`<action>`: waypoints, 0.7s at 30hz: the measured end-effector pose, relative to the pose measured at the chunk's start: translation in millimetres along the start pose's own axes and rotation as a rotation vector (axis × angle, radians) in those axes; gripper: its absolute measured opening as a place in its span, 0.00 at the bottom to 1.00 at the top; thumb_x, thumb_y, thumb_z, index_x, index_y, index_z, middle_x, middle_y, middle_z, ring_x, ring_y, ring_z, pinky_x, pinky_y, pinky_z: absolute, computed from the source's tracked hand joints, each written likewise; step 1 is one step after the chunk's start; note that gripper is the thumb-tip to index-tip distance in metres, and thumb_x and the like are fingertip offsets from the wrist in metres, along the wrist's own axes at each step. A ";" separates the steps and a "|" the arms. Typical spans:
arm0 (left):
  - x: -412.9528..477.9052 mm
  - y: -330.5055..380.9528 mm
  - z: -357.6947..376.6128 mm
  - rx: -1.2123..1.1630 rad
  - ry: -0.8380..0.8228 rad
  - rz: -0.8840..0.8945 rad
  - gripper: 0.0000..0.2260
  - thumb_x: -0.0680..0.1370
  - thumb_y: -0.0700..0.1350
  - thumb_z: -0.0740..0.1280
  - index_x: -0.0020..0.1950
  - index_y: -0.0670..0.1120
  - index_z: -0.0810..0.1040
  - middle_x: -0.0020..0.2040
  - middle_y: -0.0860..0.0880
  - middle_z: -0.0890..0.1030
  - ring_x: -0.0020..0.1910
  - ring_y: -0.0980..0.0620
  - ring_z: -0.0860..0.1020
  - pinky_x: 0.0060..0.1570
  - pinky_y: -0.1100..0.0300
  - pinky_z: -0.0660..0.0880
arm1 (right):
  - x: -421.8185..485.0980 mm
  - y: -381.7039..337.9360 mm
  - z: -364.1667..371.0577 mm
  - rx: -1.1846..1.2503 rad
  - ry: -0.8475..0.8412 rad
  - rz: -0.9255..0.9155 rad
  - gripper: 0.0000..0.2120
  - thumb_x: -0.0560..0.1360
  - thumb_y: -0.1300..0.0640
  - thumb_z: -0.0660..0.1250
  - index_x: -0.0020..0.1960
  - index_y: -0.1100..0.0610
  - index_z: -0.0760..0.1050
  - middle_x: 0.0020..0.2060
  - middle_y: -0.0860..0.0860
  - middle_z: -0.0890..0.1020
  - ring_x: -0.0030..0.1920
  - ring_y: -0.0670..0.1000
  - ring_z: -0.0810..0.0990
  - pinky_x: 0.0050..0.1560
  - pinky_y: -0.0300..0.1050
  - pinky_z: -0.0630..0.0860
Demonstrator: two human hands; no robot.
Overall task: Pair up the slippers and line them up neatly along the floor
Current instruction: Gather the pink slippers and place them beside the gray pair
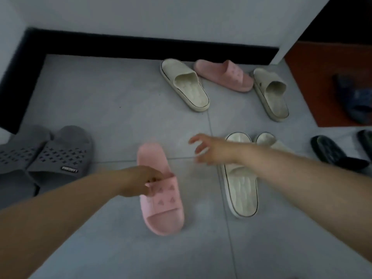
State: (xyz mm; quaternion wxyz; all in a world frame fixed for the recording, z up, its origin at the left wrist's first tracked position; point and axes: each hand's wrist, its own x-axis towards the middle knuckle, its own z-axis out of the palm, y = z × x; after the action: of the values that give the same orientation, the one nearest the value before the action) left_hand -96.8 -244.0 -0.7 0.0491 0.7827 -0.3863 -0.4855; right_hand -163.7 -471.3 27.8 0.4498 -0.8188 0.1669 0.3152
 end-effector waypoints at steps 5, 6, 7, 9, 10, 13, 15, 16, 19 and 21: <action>-1.8 -12.3 -27.6 -0.004 0.164 -0.226 0.25 0.78 0.40 0.62 0.73 0.48 0.61 0.75 0.49 0.62 0.73 0.51 0.62 0.69 0.64 0.57 | 39.1 21.5 -138.7 -0.070 0.347 -0.022 0.22 0.73 0.61 0.67 0.66 0.56 0.67 0.45 0.53 0.76 0.45 0.51 0.73 0.43 0.44 0.73; -0.8 -10.6 -29.6 -0.014 0.187 -0.268 0.24 0.78 0.41 0.62 0.73 0.48 0.60 0.75 0.49 0.62 0.73 0.51 0.61 0.69 0.63 0.57 | 52.4 31.7 -161.5 -0.143 0.416 -0.008 0.22 0.73 0.60 0.68 0.66 0.56 0.67 0.51 0.57 0.76 0.49 0.52 0.73 0.48 0.45 0.73; 0.1 -7.5 -31.0 -0.026 0.199 -0.303 0.25 0.78 0.43 0.63 0.73 0.48 0.60 0.75 0.49 0.62 0.73 0.50 0.62 0.70 0.62 0.57 | 66.3 41.4 -181.8 -0.242 0.471 0.007 0.24 0.73 0.58 0.68 0.67 0.55 0.67 0.58 0.58 0.74 0.54 0.55 0.73 0.55 0.47 0.73; 4.6 0.7 -29.7 -0.080 0.213 -0.352 0.26 0.77 0.45 0.65 0.73 0.48 0.60 0.74 0.47 0.64 0.71 0.48 0.65 0.67 0.61 0.61 | 91.1 54.9 -208.8 -0.443 0.493 0.034 0.28 0.72 0.54 0.68 0.69 0.52 0.64 0.68 0.61 0.66 0.65 0.62 0.70 0.65 0.52 0.67; 8.5 4.1 -27.0 -0.118 0.224 -0.372 0.26 0.76 0.46 0.66 0.72 0.48 0.62 0.72 0.46 0.66 0.69 0.47 0.67 0.65 0.61 0.63 | 102.4 59.0 -215.2 -0.496 0.475 0.026 0.29 0.72 0.54 0.68 0.71 0.51 0.62 0.70 0.62 0.64 0.67 0.64 0.67 0.68 0.53 0.65; 23.6 12.7 -13.9 -0.246 0.327 -0.427 0.25 0.73 0.45 0.69 0.69 0.48 0.67 0.68 0.43 0.71 0.64 0.43 0.71 0.63 0.56 0.67 | 133.6 73.3 -226.2 -0.587 0.489 -0.034 0.33 0.73 0.52 0.67 0.74 0.51 0.56 0.73 0.61 0.61 0.73 0.63 0.59 0.74 0.53 0.56; 32.2 15.5 -6.8 -0.315 0.413 -0.451 0.25 0.72 0.43 0.71 0.68 0.49 0.70 0.67 0.44 0.72 0.63 0.42 0.71 0.63 0.53 0.68 | 146.7 80.2 -230.4 -0.610 0.534 -0.006 0.37 0.72 0.47 0.67 0.75 0.49 0.51 0.74 0.60 0.59 0.74 0.63 0.57 0.75 0.54 0.53; 35.1 15.6 -4.7 -0.316 0.444 -0.459 0.25 0.72 0.42 0.71 0.67 0.49 0.70 0.67 0.44 0.72 0.63 0.42 0.71 0.63 0.53 0.68 | 150.1 81.4 -229.0 -0.548 0.546 0.032 0.40 0.71 0.45 0.67 0.75 0.49 0.49 0.75 0.60 0.57 0.74 0.63 0.56 0.75 0.54 0.53; 39.5 12.3 -1.8 -0.260 0.487 -0.464 0.26 0.70 0.43 0.72 0.67 0.45 0.71 0.67 0.42 0.72 0.64 0.41 0.71 0.65 0.54 0.65 | 189.5 113.3 -248.0 -0.379 0.592 -0.004 0.47 0.65 0.29 0.63 0.75 0.50 0.51 0.74 0.58 0.60 0.73 0.59 0.59 0.74 0.53 0.57; 39.3 16.7 -3.5 -0.251 0.492 -0.464 0.30 0.65 0.51 0.69 0.66 0.44 0.72 0.66 0.42 0.72 0.65 0.41 0.70 0.66 0.55 0.63 | 235.2 156.2 -276.8 -0.287 0.618 -0.081 0.55 0.54 0.20 0.59 0.72 0.53 0.62 0.68 0.56 0.71 0.69 0.55 0.68 0.70 0.51 0.65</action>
State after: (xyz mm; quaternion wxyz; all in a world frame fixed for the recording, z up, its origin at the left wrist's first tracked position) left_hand -94.2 -282.3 -19.7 0.1248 0.9309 -0.1120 -0.3246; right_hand 26.0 -786.1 -117.8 0.2704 -0.9365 0.2167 0.0544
